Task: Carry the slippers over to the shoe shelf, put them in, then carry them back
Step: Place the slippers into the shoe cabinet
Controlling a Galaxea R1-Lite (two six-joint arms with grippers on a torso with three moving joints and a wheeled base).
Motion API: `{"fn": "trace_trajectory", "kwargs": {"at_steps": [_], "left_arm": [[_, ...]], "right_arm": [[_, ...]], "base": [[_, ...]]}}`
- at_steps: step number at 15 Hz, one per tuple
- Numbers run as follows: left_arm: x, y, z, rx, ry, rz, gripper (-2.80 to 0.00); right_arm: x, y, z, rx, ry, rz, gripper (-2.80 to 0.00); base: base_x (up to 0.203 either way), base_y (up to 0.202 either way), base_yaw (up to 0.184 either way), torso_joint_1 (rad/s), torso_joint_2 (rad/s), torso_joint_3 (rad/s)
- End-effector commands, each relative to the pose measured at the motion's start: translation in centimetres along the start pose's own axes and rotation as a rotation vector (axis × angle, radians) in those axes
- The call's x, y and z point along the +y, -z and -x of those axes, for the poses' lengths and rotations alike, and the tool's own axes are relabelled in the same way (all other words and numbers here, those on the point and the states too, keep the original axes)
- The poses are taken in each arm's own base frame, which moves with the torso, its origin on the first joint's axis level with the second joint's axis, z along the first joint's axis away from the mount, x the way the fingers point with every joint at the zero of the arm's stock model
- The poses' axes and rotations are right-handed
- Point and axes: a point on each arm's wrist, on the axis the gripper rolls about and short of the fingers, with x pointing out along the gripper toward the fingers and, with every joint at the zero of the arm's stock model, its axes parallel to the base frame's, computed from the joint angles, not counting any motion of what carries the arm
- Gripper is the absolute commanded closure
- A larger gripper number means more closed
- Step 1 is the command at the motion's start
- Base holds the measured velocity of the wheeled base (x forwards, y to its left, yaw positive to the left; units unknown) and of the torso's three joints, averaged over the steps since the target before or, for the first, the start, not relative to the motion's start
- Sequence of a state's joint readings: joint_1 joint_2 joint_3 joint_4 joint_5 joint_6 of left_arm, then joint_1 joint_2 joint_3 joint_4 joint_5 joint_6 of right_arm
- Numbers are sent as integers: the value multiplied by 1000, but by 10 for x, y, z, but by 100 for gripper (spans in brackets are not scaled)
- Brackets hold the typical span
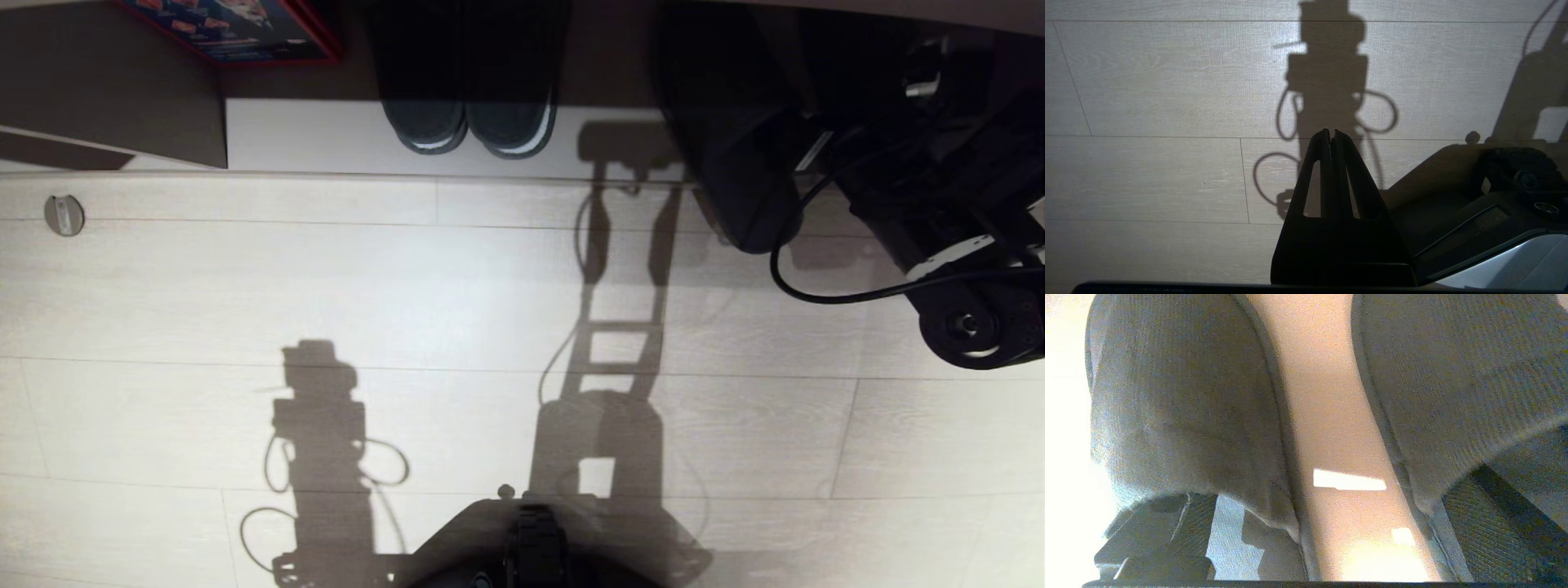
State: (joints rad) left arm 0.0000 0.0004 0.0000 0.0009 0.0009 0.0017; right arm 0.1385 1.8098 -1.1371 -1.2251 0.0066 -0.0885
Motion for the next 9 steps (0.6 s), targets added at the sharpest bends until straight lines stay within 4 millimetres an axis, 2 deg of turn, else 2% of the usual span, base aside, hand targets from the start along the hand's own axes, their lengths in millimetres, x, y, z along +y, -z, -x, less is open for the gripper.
{"fn": "trace_trajectory", "kwargs": {"at_steps": [1, 9], "left_arm": [[0, 0, 0, -2, -1, 0, 0], [0, 0, 0, -2, 0, -1, 0]], "right_arm": [[0, -2, 5, 2, 0, 3, -280], [0, -11, 41, 63, -10, 15, -280]], "base": [[0, 0, 0, 0, 0, 0], [0, 0, 0, 0, 0, 0]]}}
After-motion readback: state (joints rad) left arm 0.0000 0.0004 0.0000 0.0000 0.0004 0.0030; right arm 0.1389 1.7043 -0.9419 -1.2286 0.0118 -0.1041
